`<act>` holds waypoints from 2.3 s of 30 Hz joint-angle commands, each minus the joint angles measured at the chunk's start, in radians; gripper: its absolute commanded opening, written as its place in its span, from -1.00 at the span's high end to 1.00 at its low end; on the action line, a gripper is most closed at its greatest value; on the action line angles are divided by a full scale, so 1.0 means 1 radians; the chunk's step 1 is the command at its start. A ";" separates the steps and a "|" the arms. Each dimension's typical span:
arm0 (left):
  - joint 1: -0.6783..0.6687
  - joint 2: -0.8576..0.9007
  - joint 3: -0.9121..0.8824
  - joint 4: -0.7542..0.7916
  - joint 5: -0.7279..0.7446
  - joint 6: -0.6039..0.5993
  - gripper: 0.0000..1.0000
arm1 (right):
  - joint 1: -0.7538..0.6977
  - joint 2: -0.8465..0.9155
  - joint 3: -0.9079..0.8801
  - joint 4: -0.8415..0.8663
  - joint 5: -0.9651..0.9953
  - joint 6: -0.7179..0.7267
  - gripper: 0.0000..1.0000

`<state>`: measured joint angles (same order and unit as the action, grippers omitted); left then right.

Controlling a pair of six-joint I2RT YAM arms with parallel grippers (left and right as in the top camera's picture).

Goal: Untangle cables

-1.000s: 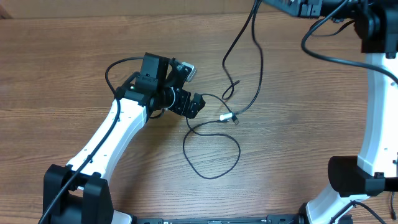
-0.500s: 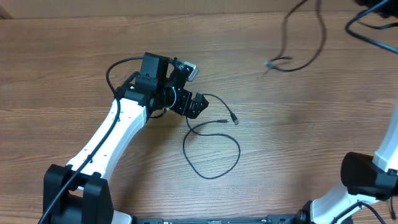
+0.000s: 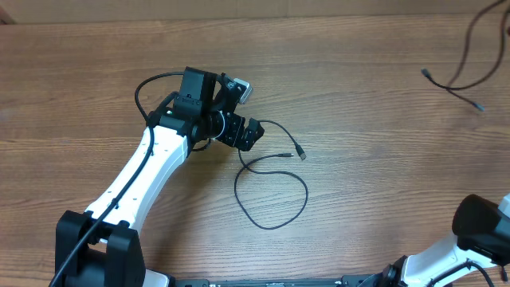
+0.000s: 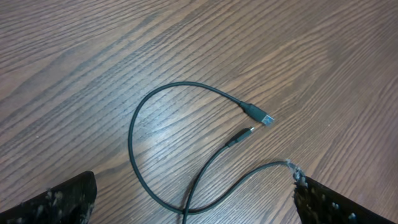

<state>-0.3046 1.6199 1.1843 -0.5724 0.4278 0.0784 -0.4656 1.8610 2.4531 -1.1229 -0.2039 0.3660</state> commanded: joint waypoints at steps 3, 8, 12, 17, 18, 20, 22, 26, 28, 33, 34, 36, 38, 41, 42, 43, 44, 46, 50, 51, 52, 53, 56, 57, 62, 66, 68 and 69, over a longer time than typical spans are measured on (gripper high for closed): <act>0.010 -0.006 0.010 0.000 -0.020 0.011 -1.00 | -0.075 -0.003 0.007 -0.042 0.139 0.003 0.93; 0.010 -0.006 0.010 0.000 -0.020 0.011 -1.00 | -0.135 0.000 0.007 -0.077 0.194 0.003 0.93; 0.010 -0.006 0.010 0.000 -0.020 0.011 -0.99 | -0.179 0.002 0.007 -0.085 0.224 0.000 0.93; 0.010 -0.006 0.010 0.000 -0.020 0.011 -1.00 | -0.210 0.019 0.007 -0.103 0.259 0.000 0.93; 0.010 -0.006 0.010 0.000 -0.020 0.011 -0.99 | -0.214 0.028 0.007 -0.110 0.259 0.000 0.93; 0.010 -0.006 0.010 0.000 -0.020 0.011 -1.00 | -0.216 0.048 0.007 -0.122 0.259 0.000 0.93; 0.010 -0.006 0.010 0.000 -0.020 0.011 -1.00 | -0.216 0.076 0.007 -0.138 0.258 0.000 0.93; 0.010 -0.006 0.010 0.000 -0.020 0.011 -1.00 | -0.216 0.137 0.007 -0.170 0.232 0.000 0.93; 0.010 -0.005 0.010 0.000 -0.020 0.011 -1.00 | -0.216 0.165 0.007 -0.184 0.201 0.000 0.93; 0.010 -0.005 0.010 0.000 -0.020 0.011 -0.99 | -0.216 0.213 0.007 -0.216 0.176 0.000 0.93; 0.010 -0.005 0.010 0.000 -0.020 0.011 -1.00 | -0.216 0.224 0.007 -0.223 0.177 0.000 0.93; 0.010 -0.005 0.010 0.000 -0.020 0.011 -1.00 | -0.216 0.236 0.007 -0.233 0.180 0.000 0.93; 0.010 -0.005 0.010 0.000 -0.020 0.011 -0.99 | -0.216 0.245 0.007 -0.238 0.184 0.000 0.93; 0.010 -0.005 0.010 0.000 -0.020 0.011 -1.00 | -0.216 0.252 0.006 -0.241 0.213 0.000 0.93; 0.010 -0.005 0.010 0.000 -0.020 0.011 -1.00 | -0.216 0.254 0.006 -0.241 0.232 0.000 0.93; 0.010 -0.005 0.010 0.000 -0.020 0.011 -0.99 | -0.216 0.256 0.007 -0.241 0.251 0.000 0.93; 0.010 -0.005 0.010 0.000 -0.020 0.011 -1.00 | -0.216 0.257 0.006 -0.241 0.272 0.000 0.93; 0.010 -0.005 0.010 0.000 -0.020 0.011 -1.00 | -0.216 0.263 0.006 -0.242 0.315 0.000 0.93; 0.010 -0.005 0.010 0.000 -0.020 0.011 -0.99 | -0.217 0.280 0.006 -0.245 0.346 0.000 0.93; 0.010 -0.005 0.010 0.000 -0.020 0.011 -0.99 | -0.218 0.287 0.006 -0.246 0.346 0.000 0.93; 0.010 -0.005 0.010 0.000 -0.020 0.011 -0.99 | -0.219 0.294 0.006 -0.247 0.346 0.000 0.93; 0.010 -0.005 0.010 0.000 -0.020 0.011 -1.00 | -0.220 0.303 0.006 -0.248 0.346 0.000 0.93; 0.010 -0.005 0.010 0.000 -0.020 0.011 -0.99 | -0.223 0.327 0.005 -0.249 0.346 0.000 0.93; 0.010 -0.005 0.010 0.000 -0.020 0.011 -1.00 | -0.224 0.337 0.005 -0.250 0.346 0.000 0.93; 0.010 -0.005 0.010 0.000 -0.020 0.011 -0.99 | -0.232 0.385 0.005 -0.256 0.347 0.000 0.93; 0.010 -0.005 0.010 0.000 -0.020 0.011 -0.99 | -0.244 0.417 0.005 -0.256 0.346 0.000 0.93; 0.010 -0.005 0.010 0.000 -0.020 0.011 -0.99 | -0.253 0.431 0.005 -0.256 0.346 0.000 0.93; 0.010 -0.005 0.010 0.000 -0.020 0.011 -1.00 | -0.257 0.437 0.005 -0.256 0.346 0.000 0.93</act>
<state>-0.3046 1.6199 1.1847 -0.5724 0.4145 0.0784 -0.7036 2.2810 2.4531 -1.3815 0.1242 0.3656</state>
